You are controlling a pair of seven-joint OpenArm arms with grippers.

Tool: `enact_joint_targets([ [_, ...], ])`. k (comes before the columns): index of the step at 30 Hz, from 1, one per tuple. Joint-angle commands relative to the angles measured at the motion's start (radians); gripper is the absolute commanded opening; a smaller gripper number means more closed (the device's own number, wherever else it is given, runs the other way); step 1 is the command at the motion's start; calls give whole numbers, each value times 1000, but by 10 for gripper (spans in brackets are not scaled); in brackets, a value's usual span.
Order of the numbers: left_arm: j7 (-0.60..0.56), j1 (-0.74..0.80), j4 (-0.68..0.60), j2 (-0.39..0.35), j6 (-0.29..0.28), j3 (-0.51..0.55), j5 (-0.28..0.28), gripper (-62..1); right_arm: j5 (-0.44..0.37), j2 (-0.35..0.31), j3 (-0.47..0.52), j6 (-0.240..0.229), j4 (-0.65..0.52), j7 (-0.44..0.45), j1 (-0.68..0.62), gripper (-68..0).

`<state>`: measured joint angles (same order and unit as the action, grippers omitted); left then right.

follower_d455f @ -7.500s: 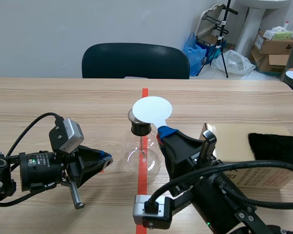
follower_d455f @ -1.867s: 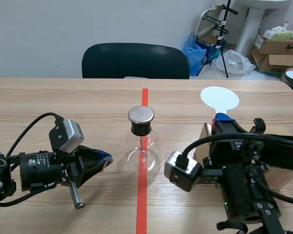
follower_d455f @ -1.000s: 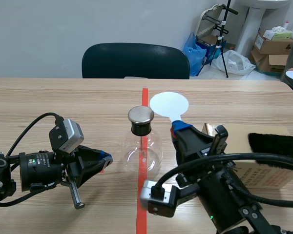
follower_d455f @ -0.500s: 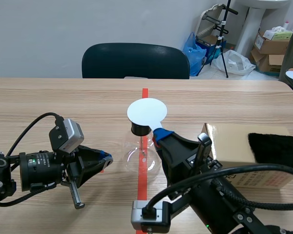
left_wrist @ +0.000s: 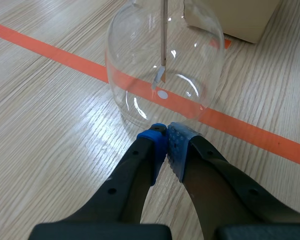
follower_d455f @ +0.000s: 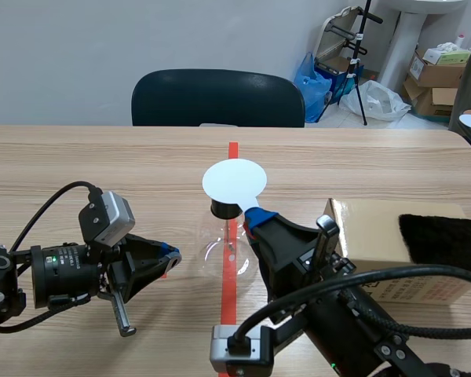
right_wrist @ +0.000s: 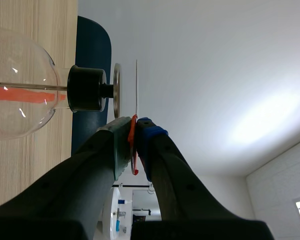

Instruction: Do the electroscope experiment

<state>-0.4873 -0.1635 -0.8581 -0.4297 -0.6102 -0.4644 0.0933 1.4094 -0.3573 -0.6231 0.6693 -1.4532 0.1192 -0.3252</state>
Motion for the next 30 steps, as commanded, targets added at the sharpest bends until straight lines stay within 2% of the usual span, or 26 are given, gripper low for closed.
enact_joint_targets([
  [1,-14,-5,-18,2,-2,3,-14,-568,-3,-3,3,11,-10,0,12,-665],
  [23,-14,-5,-18,2,-2,3,-14,-568,-3,-3,3,11,-10,-3,12,-665],
  [30,-14,-5,-18,2,-2,3,-14,-568,-3,-3,3,11,-10,-181,12,-665],
])
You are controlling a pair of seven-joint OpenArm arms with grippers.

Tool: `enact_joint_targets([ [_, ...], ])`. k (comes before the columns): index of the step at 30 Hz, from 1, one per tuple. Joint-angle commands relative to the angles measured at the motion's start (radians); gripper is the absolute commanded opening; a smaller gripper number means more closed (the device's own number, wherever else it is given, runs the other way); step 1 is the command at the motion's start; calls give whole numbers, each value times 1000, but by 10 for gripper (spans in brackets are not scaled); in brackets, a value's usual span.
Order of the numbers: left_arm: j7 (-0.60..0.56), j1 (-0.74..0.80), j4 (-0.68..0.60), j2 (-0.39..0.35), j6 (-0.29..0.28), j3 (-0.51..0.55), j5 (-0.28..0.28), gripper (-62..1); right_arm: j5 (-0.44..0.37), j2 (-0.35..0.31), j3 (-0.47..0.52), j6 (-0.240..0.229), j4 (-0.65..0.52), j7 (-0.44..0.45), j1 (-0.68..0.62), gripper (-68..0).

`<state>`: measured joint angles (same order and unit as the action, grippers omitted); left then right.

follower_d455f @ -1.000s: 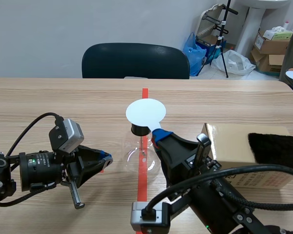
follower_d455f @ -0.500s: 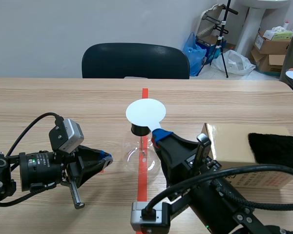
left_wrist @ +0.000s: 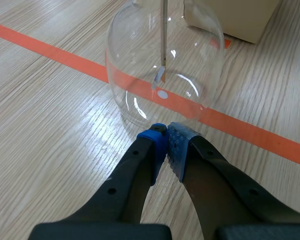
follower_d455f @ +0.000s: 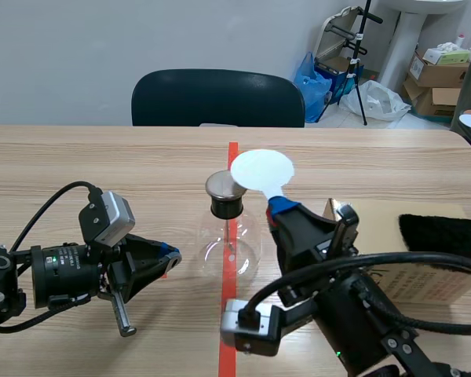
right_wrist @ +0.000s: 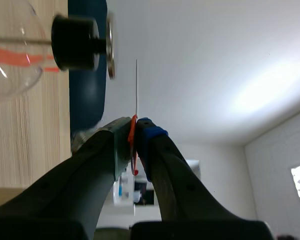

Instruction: Do the electroscope experiment

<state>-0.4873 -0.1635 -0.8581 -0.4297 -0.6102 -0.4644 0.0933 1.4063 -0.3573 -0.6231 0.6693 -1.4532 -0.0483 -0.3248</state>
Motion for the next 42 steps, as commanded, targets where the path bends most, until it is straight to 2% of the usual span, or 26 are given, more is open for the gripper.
enact_joint_targets([
  [1,-14,-5,-18,2,-2,3,-14,-568,0,-3,3,11,-10,-46,11,-665],
  [6,-14,-5,-18,2,-2,3,-14,-568,0,-3,3,11,-10,-198,11,-665],
  [11,-14,-5,-18,2,-2,3,-14,-568,0,-3,3,11,-10,-306,11,-665],
  [15,-14,-5,-18,2,-2,3,-14,-568,0,-3,3,11,-10,-360,11,-665],
  [20,-14,-5,-18,2,-2,3,-14,-568,0,-3,3,11,-10,-372,11,-665],
  [28,-14,-5,-18,2,-2,3,-14,-568,0,-3,3,11,-10,-248,11,-665],
  [42,-14,-2,-18,2,-2,3,-14,-568,0,-3,3,11,-10,82,12,-665],
])
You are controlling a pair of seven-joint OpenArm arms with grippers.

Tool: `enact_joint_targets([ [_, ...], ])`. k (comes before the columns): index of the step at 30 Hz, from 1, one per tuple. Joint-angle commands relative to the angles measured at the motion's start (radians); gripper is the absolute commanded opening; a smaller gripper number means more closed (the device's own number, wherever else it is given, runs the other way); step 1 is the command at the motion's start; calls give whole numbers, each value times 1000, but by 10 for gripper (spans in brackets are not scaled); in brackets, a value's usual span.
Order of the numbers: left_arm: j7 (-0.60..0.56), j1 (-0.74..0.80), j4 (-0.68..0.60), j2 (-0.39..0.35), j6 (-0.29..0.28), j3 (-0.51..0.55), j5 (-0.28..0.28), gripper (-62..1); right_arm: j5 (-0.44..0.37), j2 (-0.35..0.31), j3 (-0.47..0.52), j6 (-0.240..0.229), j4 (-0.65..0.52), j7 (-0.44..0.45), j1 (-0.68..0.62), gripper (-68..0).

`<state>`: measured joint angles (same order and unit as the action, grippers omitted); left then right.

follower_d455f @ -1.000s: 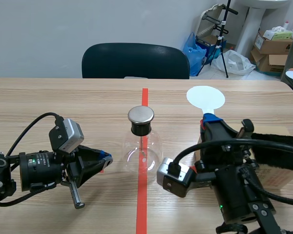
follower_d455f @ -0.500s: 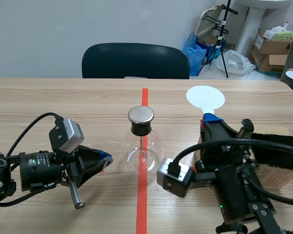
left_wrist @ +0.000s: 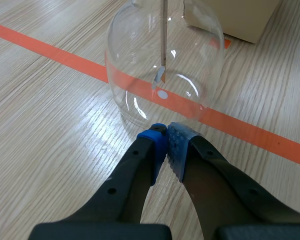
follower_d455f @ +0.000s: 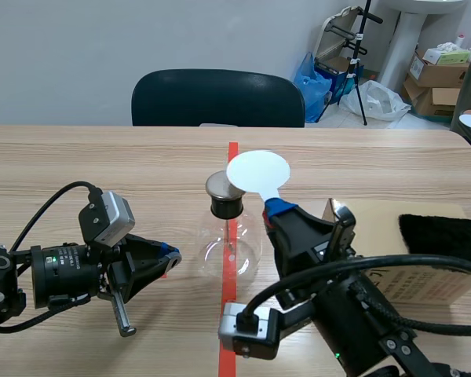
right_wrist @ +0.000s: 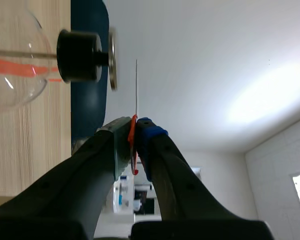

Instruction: Do the electroscope experiment

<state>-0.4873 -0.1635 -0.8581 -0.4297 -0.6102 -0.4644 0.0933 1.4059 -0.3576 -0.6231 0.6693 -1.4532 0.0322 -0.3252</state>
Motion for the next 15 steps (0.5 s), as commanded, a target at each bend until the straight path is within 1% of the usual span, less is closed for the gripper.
enact_joint_targets([
  [1,-14,-2,-18,2,-2,3,-14,-568,0,-3,3,11,-10,23,12,-665],
  [7,-14,-2,-18,2,-2,3,-14,-568,0,-3,3,11,-10,109,12,-665],
  [15,-14,-2,-18,2,-2,3,-14,-568,0,-2,3,11,-10,124,12,-665],
])
